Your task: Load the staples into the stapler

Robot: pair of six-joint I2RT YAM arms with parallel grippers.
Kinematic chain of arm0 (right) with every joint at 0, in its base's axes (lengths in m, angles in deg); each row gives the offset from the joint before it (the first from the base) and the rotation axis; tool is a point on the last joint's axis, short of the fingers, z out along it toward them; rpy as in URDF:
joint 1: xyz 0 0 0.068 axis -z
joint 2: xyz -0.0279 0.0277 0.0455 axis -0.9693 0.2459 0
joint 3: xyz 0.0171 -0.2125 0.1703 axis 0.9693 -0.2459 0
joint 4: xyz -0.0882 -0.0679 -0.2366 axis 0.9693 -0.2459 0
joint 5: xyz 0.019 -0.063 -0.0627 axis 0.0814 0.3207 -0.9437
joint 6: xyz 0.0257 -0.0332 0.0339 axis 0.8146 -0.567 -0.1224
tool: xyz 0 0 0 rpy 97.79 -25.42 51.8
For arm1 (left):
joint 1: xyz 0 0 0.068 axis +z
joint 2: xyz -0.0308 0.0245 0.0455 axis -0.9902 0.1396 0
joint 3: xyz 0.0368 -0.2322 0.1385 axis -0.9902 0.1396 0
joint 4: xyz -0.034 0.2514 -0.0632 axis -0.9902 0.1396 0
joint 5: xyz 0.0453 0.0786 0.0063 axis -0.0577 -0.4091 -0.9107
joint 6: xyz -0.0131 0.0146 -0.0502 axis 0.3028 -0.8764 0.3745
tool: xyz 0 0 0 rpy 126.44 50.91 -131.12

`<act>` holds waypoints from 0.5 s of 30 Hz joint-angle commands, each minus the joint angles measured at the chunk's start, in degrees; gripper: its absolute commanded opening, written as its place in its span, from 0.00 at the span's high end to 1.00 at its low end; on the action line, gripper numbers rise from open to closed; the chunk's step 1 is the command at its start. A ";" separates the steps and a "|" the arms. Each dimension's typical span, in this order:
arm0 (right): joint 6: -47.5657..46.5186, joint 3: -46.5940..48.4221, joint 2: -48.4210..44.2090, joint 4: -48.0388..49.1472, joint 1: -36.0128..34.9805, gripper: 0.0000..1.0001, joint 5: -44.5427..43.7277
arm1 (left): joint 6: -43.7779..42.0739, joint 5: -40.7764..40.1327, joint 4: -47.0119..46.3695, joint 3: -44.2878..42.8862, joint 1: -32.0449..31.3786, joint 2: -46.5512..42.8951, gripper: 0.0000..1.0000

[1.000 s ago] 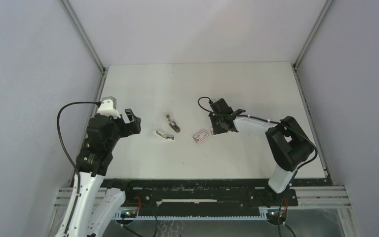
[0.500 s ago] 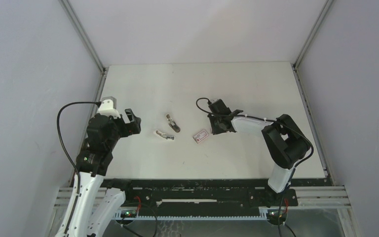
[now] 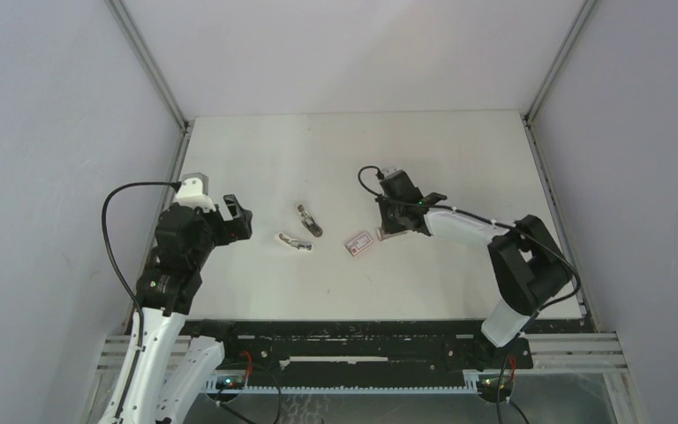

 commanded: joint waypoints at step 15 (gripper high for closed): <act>0.19 -3.14 -12.37 -4.78 -9.74 0.90 -1.27 | 0.40 7.27 -3.97 -0.05 0.37 -0.67 0.08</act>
